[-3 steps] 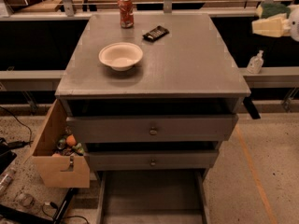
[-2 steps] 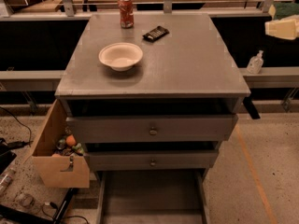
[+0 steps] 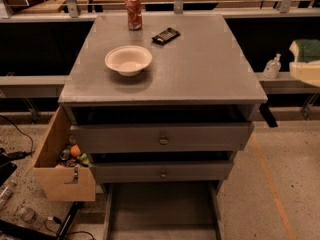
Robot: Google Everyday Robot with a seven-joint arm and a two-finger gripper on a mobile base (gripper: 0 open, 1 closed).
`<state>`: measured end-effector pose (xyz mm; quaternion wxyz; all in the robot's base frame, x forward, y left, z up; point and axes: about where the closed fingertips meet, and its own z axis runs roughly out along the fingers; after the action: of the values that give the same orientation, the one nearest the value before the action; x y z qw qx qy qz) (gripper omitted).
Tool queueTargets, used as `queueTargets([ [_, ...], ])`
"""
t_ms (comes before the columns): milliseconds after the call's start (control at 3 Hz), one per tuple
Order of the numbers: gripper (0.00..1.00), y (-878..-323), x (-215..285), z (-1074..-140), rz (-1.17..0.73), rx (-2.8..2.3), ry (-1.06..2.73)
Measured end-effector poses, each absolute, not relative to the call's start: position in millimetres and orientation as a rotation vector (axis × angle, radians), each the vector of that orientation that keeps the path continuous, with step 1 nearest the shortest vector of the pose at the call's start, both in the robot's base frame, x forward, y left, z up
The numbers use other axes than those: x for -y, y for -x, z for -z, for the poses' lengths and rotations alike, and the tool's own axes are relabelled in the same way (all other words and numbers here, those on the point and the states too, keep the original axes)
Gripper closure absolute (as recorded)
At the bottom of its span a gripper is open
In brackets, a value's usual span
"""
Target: Place sponge into bottom drawer
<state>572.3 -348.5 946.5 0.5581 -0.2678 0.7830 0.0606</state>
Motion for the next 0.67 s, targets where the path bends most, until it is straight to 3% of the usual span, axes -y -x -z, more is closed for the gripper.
queueTargets([
  [667,1.0,-497.1,346.2,-856.1,-0.308,-1.92,0.617],
])
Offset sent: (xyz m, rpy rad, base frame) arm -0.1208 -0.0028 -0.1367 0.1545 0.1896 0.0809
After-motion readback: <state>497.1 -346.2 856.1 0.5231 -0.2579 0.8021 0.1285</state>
